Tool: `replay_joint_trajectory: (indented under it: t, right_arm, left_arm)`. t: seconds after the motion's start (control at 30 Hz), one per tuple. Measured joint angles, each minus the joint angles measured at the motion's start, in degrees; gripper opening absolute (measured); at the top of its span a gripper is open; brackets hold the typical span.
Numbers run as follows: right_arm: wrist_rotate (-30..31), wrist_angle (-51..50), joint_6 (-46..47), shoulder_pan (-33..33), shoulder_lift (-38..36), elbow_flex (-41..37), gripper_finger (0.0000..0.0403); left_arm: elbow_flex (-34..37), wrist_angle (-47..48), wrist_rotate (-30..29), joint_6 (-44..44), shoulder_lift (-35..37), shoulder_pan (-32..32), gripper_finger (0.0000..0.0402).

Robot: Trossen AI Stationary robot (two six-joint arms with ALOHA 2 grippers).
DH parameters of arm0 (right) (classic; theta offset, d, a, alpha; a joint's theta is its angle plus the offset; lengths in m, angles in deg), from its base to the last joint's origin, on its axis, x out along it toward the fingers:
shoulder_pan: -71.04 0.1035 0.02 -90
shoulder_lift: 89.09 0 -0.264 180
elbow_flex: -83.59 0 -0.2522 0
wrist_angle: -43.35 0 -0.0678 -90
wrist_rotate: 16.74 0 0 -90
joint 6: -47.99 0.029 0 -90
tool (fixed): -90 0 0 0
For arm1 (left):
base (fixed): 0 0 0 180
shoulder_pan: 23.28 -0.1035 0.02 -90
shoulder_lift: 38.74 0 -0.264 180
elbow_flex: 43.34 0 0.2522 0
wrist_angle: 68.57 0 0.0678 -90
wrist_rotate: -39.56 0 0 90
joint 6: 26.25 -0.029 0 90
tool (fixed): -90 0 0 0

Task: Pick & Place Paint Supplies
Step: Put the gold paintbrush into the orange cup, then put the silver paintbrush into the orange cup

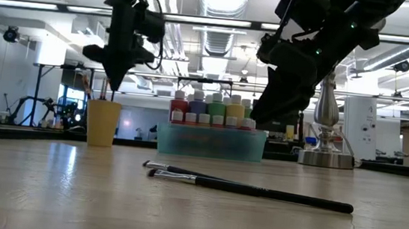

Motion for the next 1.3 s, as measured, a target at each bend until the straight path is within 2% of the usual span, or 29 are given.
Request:
replay_joint_trajectory:
  t: [0.1, 0.27, 0.63, 0.8, 1.0, 1.17, 1.3]
  right_arm:
    - [0.0, 0.0, 0.0, 0.02, 0.0, 0.0, 0.0263]
    - [0.13, 0.04, 0.0, 0.02, 0.0, 0.0, 0.0275]
    - [0.96, 0.13, 0.0, 0.02, 0.0, 0.0, 0.0294]
    - [1.05, 0.17, 0.0, 0.02, 0.0, 0.0, 0.03]
    - [1.07, 0.2, 0.0, 0.01, 0.0, 0.0, 0.0301]
    - [1.05, 0.2, 0.0, 0.02, 0.0, 0.0, 0.0287]
    - [1.07, 0.21, 0.0, 0.02, 0.0, 0.0, 0.0274]
  left_arm:
    - [2.19, -2.54, 2.01, -0.43, 0.23, -0.91, 0.0011]
    - [3.73, -3.83, 1.94, -0.83, 0.65, -1.49, 0.0017]
    - [0.76, -2.59, 0.92, -2.83, 0.89, -1.49, 0.0137]
    - [-3.63, 1.98, 2.43, -4.05, 0.93, -1.47, 0.0162]
    - [-11.73, 9.06, 2.42, -4.96, 0.93, -1.47, 0.0167]
    - [-19.93, 15.76, 2.23, -3.82, 0.93, -1.3, 0.0167]
    - [-25.09, 16.22, 2.38, -2.74, 2.1, -0.4, 0.0167]
